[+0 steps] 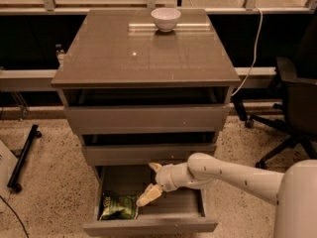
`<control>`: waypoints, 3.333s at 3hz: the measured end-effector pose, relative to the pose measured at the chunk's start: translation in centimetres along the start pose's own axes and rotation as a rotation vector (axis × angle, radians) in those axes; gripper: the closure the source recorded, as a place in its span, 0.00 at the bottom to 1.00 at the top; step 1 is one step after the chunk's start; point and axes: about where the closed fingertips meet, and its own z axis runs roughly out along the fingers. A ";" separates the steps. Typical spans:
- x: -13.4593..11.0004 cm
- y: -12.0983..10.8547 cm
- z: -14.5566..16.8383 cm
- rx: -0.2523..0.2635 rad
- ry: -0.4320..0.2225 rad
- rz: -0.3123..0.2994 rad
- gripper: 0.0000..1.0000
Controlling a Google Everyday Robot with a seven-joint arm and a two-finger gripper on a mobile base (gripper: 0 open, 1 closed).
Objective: Pick green jalapeno chip bag from bottom drawer and place on counter
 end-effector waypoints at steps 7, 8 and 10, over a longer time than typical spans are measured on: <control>9.1 -5.2 16.8 -0.031 -0.014 0.123 0.00; 10.6 -6.5 19.2 0.004 0.027 0.124 0.00; 14.3 -7.4 23.6 0.059 0.093 0.162 0.00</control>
Offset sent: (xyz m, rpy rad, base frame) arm -0.0005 0.0289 -0.1100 0.1335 0.1349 -0.0242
